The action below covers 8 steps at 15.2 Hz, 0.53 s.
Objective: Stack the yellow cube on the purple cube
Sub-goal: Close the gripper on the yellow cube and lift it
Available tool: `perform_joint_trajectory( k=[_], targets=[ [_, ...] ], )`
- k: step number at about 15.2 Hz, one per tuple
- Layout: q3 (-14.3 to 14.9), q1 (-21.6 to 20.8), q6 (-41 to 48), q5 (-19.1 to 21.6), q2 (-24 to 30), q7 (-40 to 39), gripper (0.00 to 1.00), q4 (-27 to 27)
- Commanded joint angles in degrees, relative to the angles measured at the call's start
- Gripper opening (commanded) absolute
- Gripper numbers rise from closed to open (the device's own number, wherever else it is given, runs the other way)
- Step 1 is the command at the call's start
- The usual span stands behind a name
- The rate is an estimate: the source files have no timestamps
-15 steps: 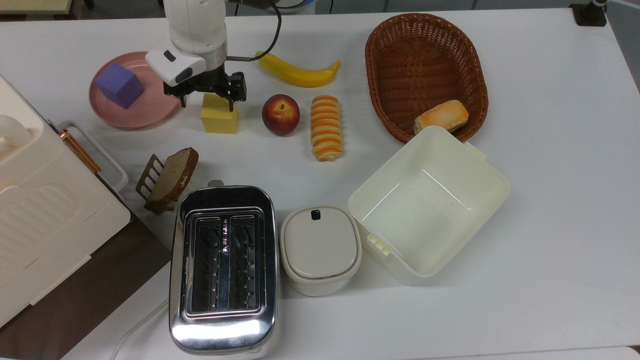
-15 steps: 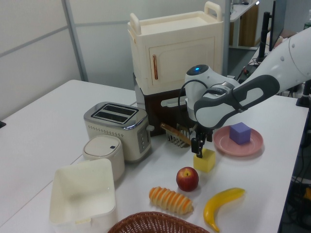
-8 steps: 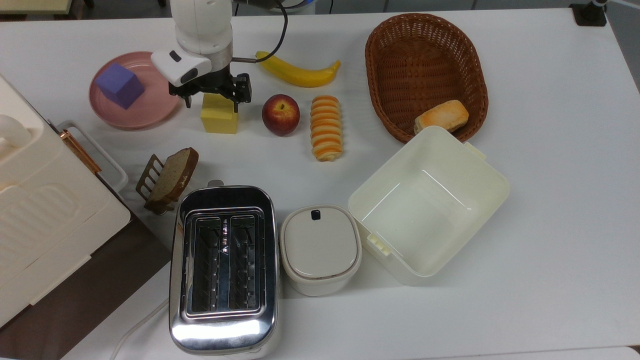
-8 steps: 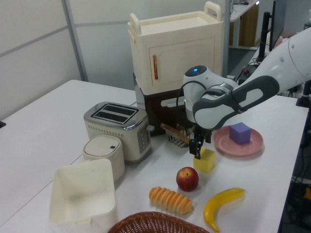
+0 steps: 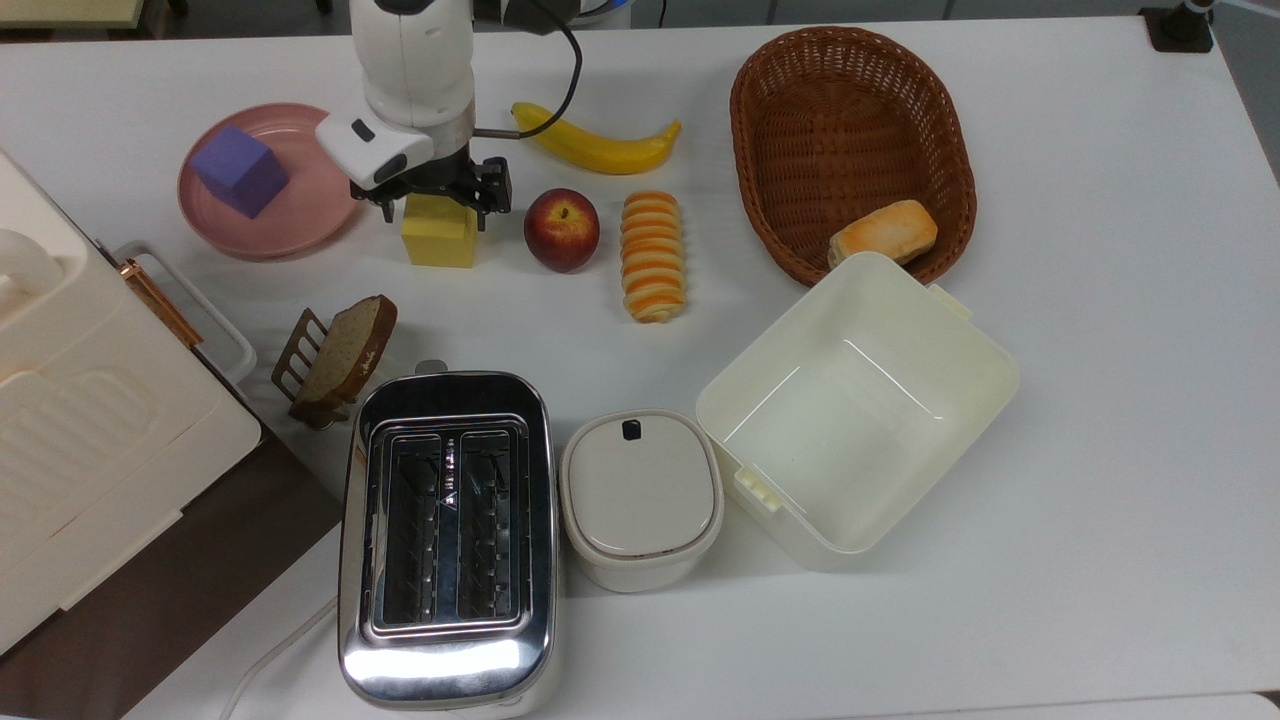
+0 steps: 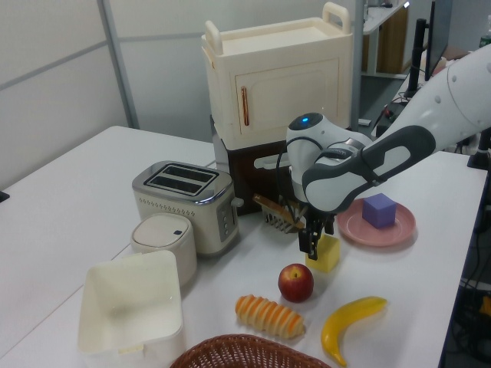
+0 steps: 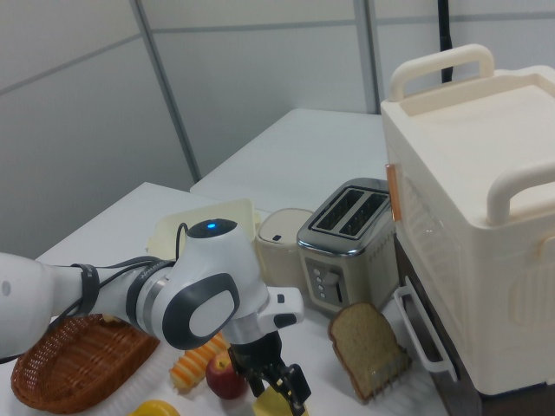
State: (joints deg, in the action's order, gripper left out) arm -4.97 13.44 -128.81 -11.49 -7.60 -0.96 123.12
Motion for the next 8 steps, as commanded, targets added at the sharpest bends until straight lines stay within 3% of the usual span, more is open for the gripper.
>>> perform_joint_trajectory(
  k=[1,3,8],
  targets=[
    [0.0,-0.4,-1.3,-1.0,-0.5,1.6,0.53,0.5],
    [0.0,-0.4,-1.3,-1.0,-0.6,1.5,0.1,0.5],
    [0.1,-0.1,-1.3,-1.0,-0.1,1.5,0.09,0.3]
  ],
)
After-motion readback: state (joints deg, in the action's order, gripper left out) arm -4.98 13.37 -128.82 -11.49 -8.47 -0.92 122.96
